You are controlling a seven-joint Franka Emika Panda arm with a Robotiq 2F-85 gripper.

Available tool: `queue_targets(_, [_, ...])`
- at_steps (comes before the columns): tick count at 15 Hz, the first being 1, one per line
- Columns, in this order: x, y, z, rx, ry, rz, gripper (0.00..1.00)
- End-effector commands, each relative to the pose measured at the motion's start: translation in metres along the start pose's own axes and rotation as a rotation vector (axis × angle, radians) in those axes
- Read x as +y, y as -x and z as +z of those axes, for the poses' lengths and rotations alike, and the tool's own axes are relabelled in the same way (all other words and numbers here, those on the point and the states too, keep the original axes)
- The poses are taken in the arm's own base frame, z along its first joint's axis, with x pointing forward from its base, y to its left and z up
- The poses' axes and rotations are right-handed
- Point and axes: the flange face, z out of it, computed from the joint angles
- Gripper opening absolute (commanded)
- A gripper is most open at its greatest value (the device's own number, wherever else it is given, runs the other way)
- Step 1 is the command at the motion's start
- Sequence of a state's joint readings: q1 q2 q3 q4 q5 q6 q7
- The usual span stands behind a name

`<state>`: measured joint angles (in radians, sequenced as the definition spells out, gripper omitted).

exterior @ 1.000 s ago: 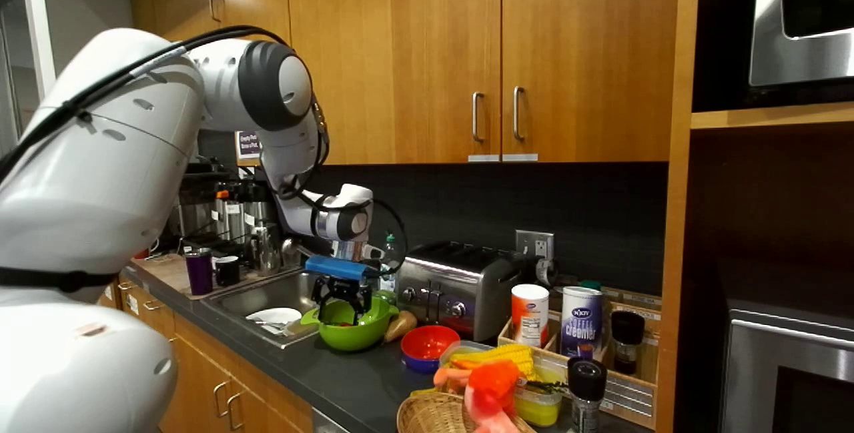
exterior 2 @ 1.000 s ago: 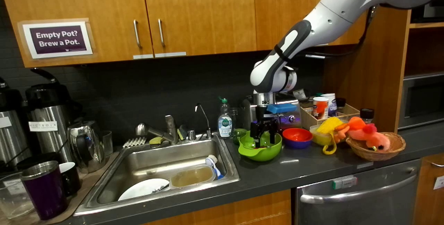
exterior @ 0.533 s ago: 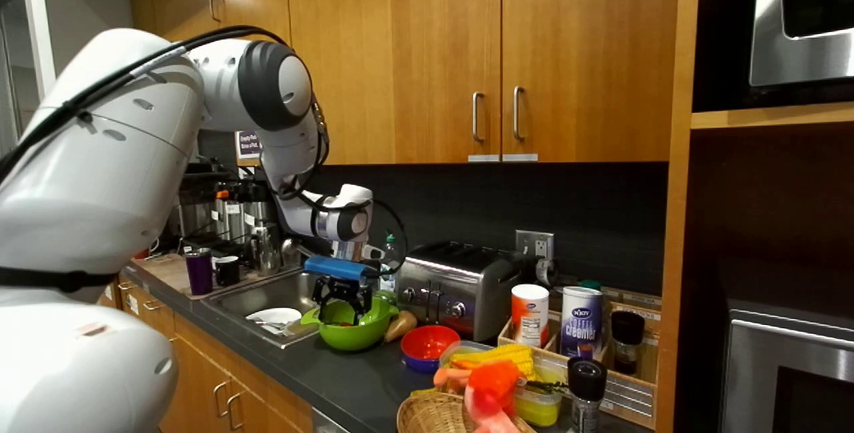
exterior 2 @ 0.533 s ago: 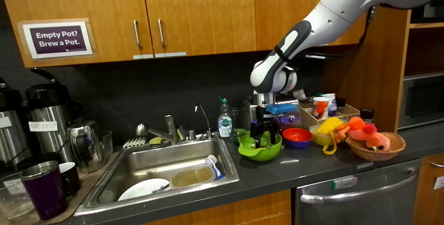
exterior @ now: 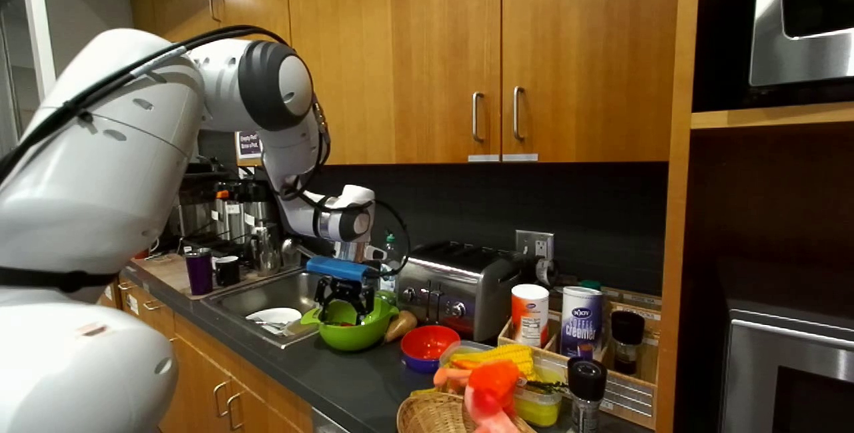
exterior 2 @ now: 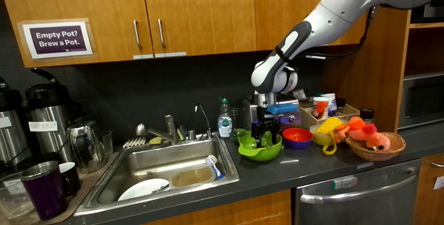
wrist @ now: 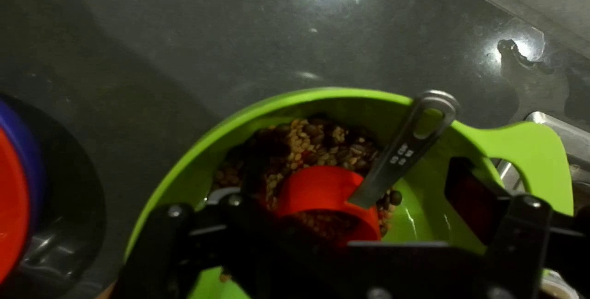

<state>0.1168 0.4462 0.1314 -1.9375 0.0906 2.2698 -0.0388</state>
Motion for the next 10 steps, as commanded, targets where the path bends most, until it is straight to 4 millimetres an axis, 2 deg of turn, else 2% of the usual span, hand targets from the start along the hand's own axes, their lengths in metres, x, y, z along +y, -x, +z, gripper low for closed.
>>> queue_targets(1, [-0.0008,-0.0025,0.0007,-0.003,0.019,0.015,1.00])
queue_targets(10, [-0.0017,-0.0035,0.0038,-0.009,0.022,0.019,1.00])
